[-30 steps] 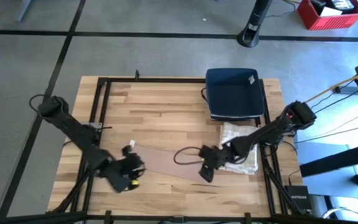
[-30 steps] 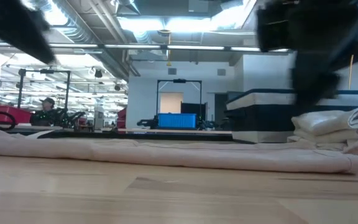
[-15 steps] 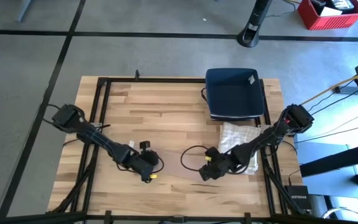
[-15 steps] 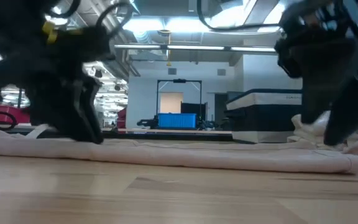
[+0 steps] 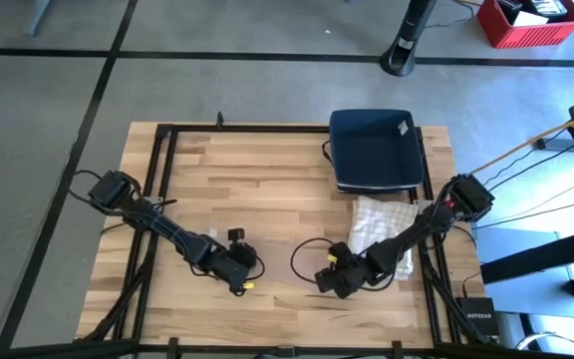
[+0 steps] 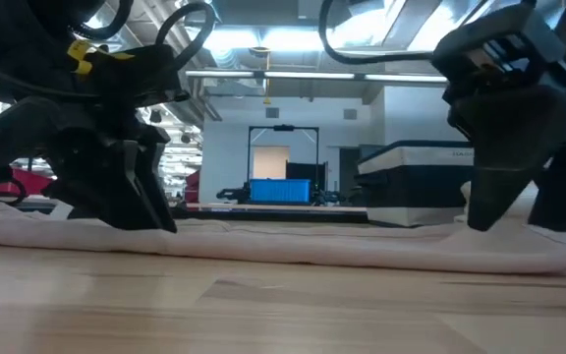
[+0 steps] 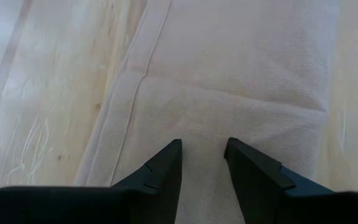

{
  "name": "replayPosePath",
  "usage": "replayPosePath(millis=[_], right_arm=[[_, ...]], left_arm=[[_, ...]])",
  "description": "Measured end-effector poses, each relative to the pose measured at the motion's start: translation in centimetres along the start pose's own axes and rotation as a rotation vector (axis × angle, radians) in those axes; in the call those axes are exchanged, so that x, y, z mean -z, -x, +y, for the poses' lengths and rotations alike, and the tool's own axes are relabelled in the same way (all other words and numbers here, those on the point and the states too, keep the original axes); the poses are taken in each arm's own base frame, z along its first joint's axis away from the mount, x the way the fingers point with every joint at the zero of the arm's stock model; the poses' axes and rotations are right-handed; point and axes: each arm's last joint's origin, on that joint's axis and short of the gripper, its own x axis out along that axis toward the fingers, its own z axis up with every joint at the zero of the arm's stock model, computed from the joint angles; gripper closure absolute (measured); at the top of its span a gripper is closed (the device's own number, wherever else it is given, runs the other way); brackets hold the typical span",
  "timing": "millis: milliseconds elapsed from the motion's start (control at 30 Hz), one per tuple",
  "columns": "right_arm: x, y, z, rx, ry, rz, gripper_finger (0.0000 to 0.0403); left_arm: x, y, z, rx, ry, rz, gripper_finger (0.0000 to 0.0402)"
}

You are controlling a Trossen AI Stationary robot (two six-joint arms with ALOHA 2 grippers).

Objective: Fold towel
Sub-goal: Fold the light brown towel

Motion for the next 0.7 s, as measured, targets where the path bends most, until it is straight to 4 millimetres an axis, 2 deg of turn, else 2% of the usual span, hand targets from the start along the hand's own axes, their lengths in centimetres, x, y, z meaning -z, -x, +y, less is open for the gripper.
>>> replayPosePath(millis=[167, 267, 400, 567, 633, 700], right_arm=[[-0.1, -0.8, 0.2, -0.039, -0.006, -0.089, 0.0168], [0.3, -1.2, 0.1, -0.045, 0.007, -0.117, 0.0186], [0.6, -1.2, -0.1, -0.053, 0.022, -0.176, 0.025], [1.0, -1.2, -0.4, -0.046, 0.064, -0.227, 0.0373], [1.0, -1.1, -0.4, -0.045, 0.084, -0.23, 0.0389], [0.9, -0.8, -0.3, -0.045, 0.097, -0.23, 0.0381]], left_arm=[[0.1, 0.0, -0.1, 0.002, 0.001, 0.002, 0.0279], [0.1, 0.0, -0.1, 0.002, 0.001, 0.002, 0.0279], [0.1, 0.0, -0.1, 0.002, 0.004, 0.002, 0.0279], [0.1, 0.0, -0.1, 0.005, 0.002, -0.001, 0.0279], [-0.2, 0.1, -0.1, 0.013, 0.001, -0.014, 0.0279], [-0.5, 0.4, -0.2, 0.03, -0.015, -0.014, 0.0279]])
